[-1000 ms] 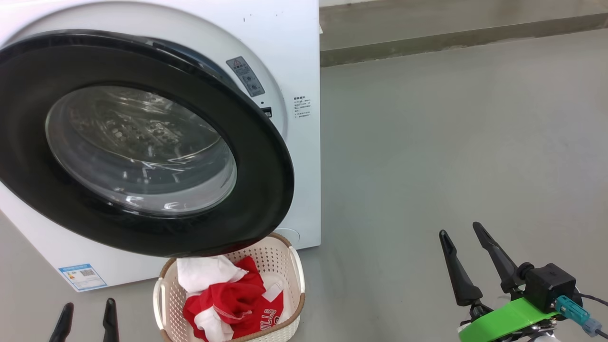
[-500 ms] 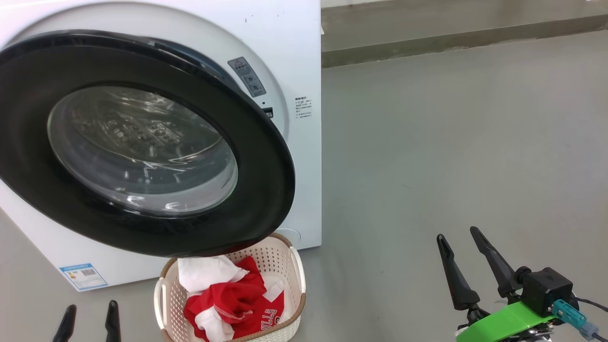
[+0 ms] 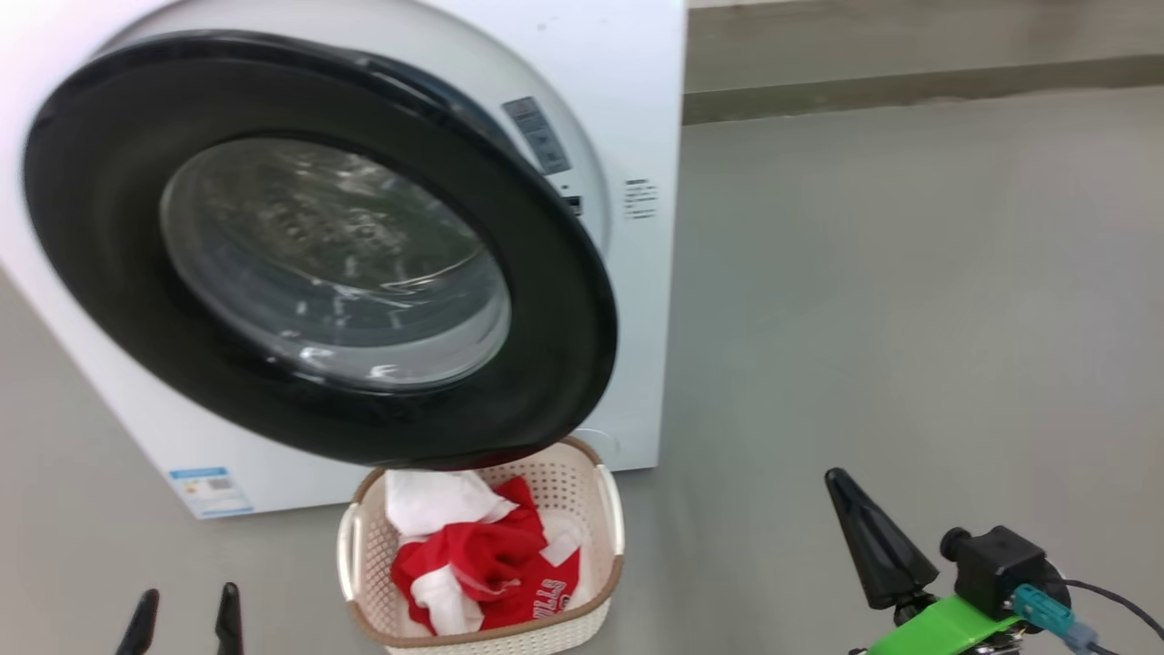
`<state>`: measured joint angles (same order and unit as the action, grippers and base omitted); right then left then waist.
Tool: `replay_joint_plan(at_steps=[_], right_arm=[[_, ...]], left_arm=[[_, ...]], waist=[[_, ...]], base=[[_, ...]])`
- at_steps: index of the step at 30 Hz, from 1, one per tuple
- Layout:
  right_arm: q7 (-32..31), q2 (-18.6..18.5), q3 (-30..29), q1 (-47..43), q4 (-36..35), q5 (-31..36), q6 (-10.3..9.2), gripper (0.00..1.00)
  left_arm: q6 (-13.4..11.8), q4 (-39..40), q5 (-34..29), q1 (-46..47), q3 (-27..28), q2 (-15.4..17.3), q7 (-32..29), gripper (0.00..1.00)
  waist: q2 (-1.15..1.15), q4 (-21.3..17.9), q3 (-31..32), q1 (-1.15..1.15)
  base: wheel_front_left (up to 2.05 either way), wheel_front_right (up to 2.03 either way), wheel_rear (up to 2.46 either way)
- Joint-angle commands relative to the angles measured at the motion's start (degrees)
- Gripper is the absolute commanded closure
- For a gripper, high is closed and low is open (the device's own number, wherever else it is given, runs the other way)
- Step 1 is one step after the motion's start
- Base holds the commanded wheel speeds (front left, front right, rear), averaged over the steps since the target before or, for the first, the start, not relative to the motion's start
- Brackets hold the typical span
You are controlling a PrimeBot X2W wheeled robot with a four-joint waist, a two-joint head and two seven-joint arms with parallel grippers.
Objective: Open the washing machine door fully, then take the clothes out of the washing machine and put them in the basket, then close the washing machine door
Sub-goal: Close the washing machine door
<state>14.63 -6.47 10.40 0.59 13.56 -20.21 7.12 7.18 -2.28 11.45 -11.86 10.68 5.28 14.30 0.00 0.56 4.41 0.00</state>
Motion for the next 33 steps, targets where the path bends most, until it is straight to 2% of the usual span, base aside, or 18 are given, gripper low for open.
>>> replay_joint_plan(at_steps=[1, 9, 19, 26, 33], right_arm=[[0.4, -0.8, 2.0, 3.7, -0.6, -0.3, 0.36, 1.00], [0.4, -0.9, 8.3, 10.4, 4.8, -2.5, 0.36, 1.00], [0.4, -1.2, 18.6, 23.6, 14.8, -6.5, 0.36, 1.00], [0.4, -1.9, 20.1, 31.2, 20.2, -9.1, 0.36, 1.00], [0.4, -2.9, 18.2, 37.4, 23.3, -10.1, 0.36, 1.00]], left_arm=[[0.3, 1.1, -0.4, 2.0, 1.4, 0.2, 0.7, 0.00], [0.3, 0.5, -0.4, 3.1, -1.1, 0.5, 0.7, 0.00], [0.3, -0.1, 0.5, 6.3, -4.9, 1.7, 0.7, 0.00], [0.3, -0.6, 1.0, 8.9, -7.9, 2.0, 0.7, 0.00], [0.3, -1.1, 2.3, 11.2, -9.3, 1.9, 0.7, 0.00]], waist=[[0.00, 2.4, 0.0, 0.00], [0.00, 7.3, -0.7, 0.00], [0.00, 13.9, -3.4, 0.00], [0.00, 17.8, -6.2, 0.00], [0.00, 19.8, -9.9, 0.00]], base=[[0.00, 0.00, 0.00], [0.00, 0.00, 0.00], [0.00, 0.00, 0.00], [0.00, 0.00, 0.00], [0.00, 0.00, 0.00]])
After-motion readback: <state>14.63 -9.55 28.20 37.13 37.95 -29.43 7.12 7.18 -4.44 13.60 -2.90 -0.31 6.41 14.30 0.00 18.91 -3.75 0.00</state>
